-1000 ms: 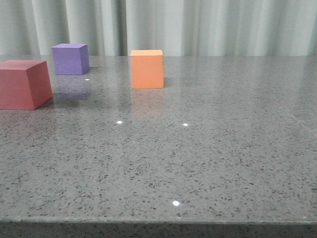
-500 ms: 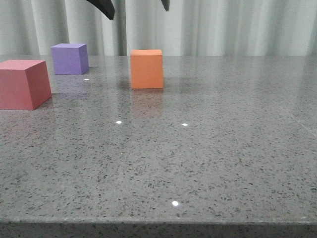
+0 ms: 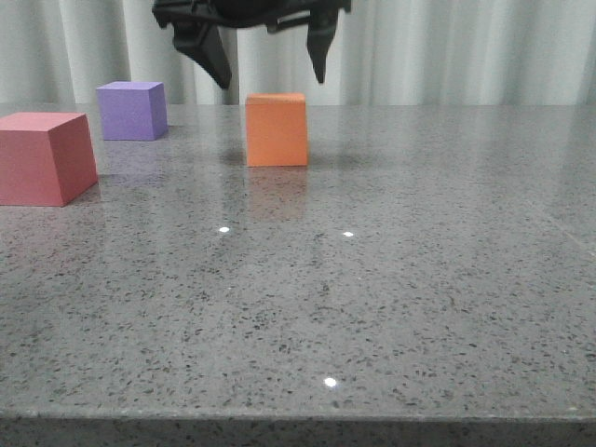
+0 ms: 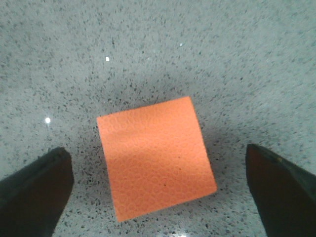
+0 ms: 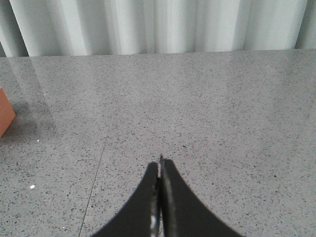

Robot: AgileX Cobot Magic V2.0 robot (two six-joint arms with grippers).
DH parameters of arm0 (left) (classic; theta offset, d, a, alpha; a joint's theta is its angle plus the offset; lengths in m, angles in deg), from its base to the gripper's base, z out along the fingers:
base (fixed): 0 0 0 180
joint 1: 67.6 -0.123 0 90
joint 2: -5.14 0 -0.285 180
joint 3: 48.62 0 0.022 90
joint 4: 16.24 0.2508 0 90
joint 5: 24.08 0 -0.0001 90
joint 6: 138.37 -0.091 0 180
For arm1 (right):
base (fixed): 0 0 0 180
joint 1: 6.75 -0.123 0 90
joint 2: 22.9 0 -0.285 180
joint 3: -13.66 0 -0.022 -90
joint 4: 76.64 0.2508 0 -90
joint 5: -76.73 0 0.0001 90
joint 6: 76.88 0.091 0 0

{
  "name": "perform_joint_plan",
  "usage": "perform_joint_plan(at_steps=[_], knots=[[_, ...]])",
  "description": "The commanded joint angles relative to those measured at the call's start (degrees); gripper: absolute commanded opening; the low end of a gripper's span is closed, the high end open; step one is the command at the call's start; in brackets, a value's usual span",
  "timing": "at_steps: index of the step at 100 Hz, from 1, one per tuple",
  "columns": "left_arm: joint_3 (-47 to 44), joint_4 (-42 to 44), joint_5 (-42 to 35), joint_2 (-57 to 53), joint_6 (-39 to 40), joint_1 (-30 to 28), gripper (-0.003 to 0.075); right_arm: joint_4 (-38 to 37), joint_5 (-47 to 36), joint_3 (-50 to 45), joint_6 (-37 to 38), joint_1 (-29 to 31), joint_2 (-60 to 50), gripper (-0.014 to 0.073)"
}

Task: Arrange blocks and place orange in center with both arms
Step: 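Lower the left gripper over the orange cube and close on it, then lift the orange cube and carry it toward the pink cube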

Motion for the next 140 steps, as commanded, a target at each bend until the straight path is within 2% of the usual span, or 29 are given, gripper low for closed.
perform_joint_plan(at_steps=[1,33,43,56,63,107,121,140], knots=[[1.9,1.3,-3.6,-2.1,0.9,0.2,0.0659,-1.2,-4.4,1.4,-0.6,0.3,0.1,-0.0110],[1.9,1.6,-4.1,1.1,0.9,0.2,0.0644,-1.2,-4.4,1.4,-0.6,0.3,0.1,-0.0110],[1.9,1.6,-3.7,1.1,0.9,0.2,0.0555,-1.2,-4.4,1.4,-0.6,0.3,0.1,-0.0110],[1.9,2.3,-2.6,1.1,0.9,0.2,0.0373,-1.2,-4.4,1.4,-0.6,0.3,0.1,-0.0110],[1.9,2.8,-2.2,1.0,0.9,0.2,0.0318,-1.2,-4.4,1.4,-0.6,0.3,0.1,-0.0110],[1.9,7.9,5.0,-9.8,-4.5,-0.7,0.0315,-1.2,-4.4,1.4,-0.6,0.3,0.1,-0.0110],[1.9,5.5,6.6,-14.1,-9.4,-3.7,0.0315,-1.2,-4.4,1.4,-0.6,0.3,0.1,-0.0110],[-1.3,0.9,7.0,-18.9,-14.8,-10.8,0.0315,-1.2,-4.4,1.4,-0.6,0.3,0.1,-0.0110]])
